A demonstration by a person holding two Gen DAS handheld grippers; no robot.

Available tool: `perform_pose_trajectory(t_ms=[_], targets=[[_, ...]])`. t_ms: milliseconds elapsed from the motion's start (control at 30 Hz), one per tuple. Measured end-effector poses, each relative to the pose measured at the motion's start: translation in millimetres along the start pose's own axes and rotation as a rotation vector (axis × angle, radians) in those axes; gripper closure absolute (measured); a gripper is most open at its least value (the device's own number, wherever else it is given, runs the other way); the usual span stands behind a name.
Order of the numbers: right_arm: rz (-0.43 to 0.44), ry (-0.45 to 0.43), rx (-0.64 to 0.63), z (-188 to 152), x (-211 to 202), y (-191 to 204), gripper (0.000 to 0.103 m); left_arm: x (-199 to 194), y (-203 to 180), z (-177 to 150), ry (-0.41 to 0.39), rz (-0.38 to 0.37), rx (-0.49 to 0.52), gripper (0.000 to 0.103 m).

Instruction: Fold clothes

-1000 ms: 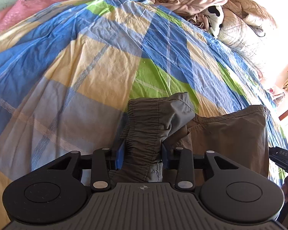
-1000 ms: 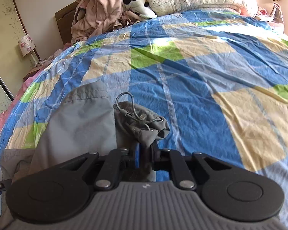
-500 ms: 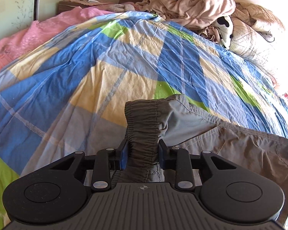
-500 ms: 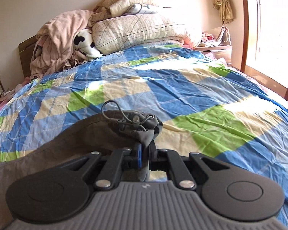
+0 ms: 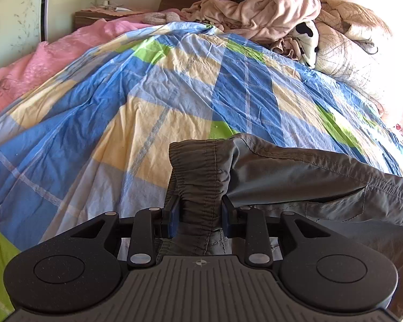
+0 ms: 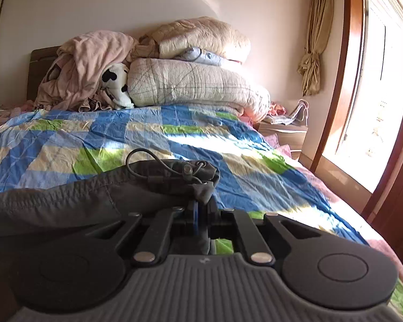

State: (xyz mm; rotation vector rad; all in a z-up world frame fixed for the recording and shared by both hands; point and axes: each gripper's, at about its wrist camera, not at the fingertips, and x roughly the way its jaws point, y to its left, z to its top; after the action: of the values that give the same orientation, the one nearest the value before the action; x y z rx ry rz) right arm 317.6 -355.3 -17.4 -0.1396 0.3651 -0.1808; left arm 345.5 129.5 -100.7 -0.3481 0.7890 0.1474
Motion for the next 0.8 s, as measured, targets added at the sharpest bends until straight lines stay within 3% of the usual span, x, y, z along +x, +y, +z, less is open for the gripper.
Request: perform_pose_trajectory(t_ms=[133, 200, 333, 500, 567, 700, 733, 800], targets=[[0.017, -0.087, -0.101, 33, -33, 8, 0.097, -5, 6, 4, -0.012, -0.006, -0.022, 0.066], [0.019, -0.068, -0.136, 40, -24, 13, 0.096, -3, 6, 5, -0.008, 0.007, -0.028, 0.066], [0.035, 0.059, -0.151, 33, 44, 20, 0.096, 15, 5, 3, 0.025, 0.058, -0.041, 0.066], [0.047, 0.202, -0.044, -7, 146, 34, 0.094, 29, 5, -1, 0.046, 0.097, -0.022, 0.066], [0.065, 0.237, 0.012, -18, 172, 41, 0.088, 35, 4, -2, 0.052, 0.116, -0.008, 0.065], [0.066, 0.341, 0.068, -43, 208, 54, 0.087, 46, 4, -4, 0.052, 0.143, 0.008, 0.059], [0.060, 0.353, 0.080, -48, 208, 54, 0.084, 47, 4, -5, 0.042, 0.149, 0.011, 0.054], [0.056, 0.374, 0.109, -58, 208, 50, 0.068, 48, 3, -6, 0.031, 0.155, 0.030, 0.049]])
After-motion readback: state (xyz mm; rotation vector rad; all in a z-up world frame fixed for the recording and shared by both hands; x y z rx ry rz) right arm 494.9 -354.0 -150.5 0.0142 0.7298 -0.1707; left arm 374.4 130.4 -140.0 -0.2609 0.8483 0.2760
